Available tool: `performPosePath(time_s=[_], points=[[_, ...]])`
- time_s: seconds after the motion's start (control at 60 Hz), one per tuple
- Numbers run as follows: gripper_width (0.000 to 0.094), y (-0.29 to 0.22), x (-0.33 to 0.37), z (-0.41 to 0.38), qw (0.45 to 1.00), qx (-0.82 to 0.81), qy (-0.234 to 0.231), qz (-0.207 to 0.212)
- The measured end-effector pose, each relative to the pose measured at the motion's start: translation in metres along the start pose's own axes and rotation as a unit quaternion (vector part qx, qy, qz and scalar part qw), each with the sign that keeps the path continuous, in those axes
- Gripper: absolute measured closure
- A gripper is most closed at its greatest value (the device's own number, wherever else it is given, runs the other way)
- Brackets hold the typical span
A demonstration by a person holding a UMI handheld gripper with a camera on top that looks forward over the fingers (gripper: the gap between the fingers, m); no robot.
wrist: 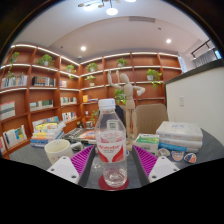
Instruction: Pour water
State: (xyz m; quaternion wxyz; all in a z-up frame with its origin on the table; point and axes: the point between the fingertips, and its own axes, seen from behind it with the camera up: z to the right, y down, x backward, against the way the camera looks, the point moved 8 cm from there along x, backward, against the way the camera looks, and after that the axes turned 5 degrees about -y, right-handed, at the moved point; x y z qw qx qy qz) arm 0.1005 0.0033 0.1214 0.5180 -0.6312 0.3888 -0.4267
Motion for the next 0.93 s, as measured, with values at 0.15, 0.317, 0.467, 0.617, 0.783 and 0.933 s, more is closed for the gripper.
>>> performPosePath(time_s=[0.15,0.317,0.467,0.617,0.783,0.933], points=[[0.0134,0.000,0.055,-0.003,1.000,-0.002,0.030,-0.001],[0.0136,0.000,0.120,-0.004,0.997,-0.004,0.078,-0.008],[0.0131,0.001,0.166,0.003,0.991,-0.022,0.128,-0.028],[0.0127,0.001,0.196,0.004,0.989,-0.018,0.146,-0.032],[0.0127,-0.004,0.215,0.000,0.989,0.002,0.144,-0.030],[0.0128,-0.010,0.221,-0.003,0.990,0.003,0.142,-0.022]])
